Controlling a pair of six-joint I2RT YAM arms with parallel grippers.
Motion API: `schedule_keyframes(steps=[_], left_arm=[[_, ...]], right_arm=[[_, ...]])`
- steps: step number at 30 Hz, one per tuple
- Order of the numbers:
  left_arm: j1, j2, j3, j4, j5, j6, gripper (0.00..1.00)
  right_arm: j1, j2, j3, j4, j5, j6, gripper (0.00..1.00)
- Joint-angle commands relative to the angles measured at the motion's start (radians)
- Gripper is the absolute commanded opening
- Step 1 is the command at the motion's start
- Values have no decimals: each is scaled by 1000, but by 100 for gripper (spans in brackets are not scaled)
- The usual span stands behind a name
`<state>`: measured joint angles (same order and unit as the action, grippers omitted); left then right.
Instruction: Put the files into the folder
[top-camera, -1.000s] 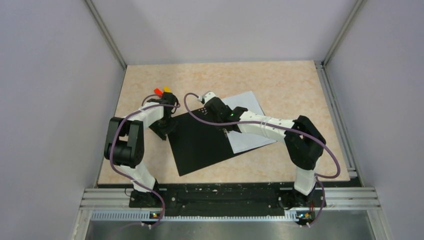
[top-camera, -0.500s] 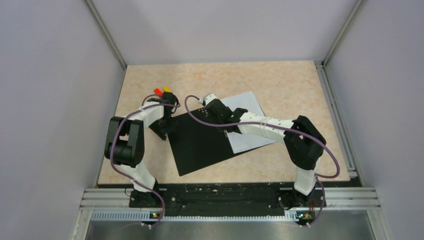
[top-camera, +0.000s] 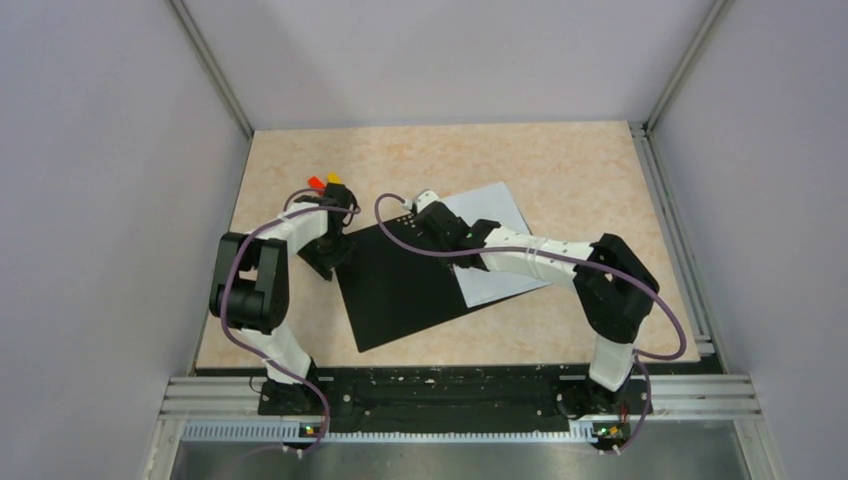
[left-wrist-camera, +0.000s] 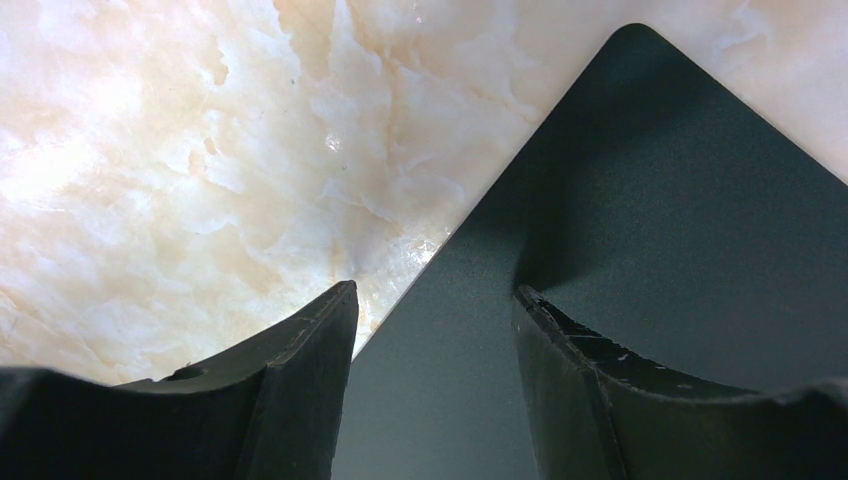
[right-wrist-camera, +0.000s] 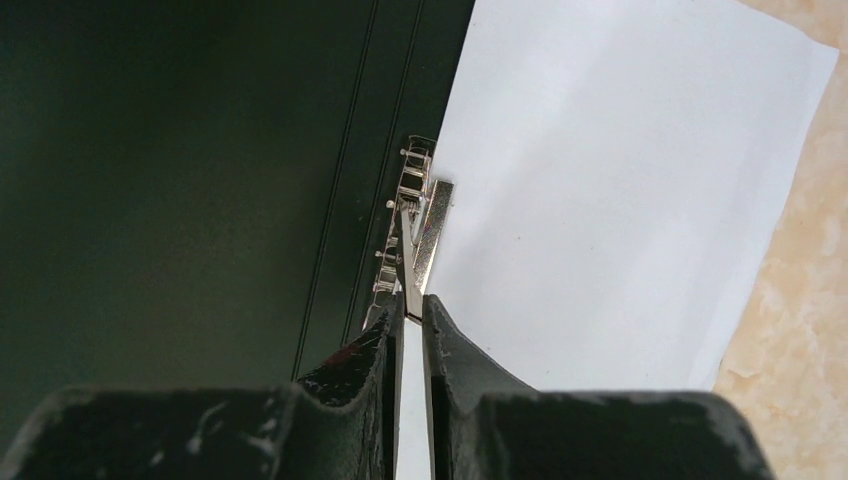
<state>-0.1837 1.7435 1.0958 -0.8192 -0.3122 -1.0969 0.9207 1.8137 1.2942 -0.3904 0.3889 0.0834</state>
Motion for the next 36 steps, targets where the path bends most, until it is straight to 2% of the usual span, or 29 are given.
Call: schedule_keyframes(steps=[1,12,19,36], left_arm=[[12,71,-22,43,-25,-14,64],[15,74,-21,41,-21,-15,64],[18,74,-20,41,-18,-17,64],[23,77,-17,42,-6,-17,64]], right_arm=[[13,-60,-16,5,22,20,11],[12,-64,-55,12,14,45,7],[12,-67,-81,8,18,62,0],[12,-58,-144,3,15,94,0]])
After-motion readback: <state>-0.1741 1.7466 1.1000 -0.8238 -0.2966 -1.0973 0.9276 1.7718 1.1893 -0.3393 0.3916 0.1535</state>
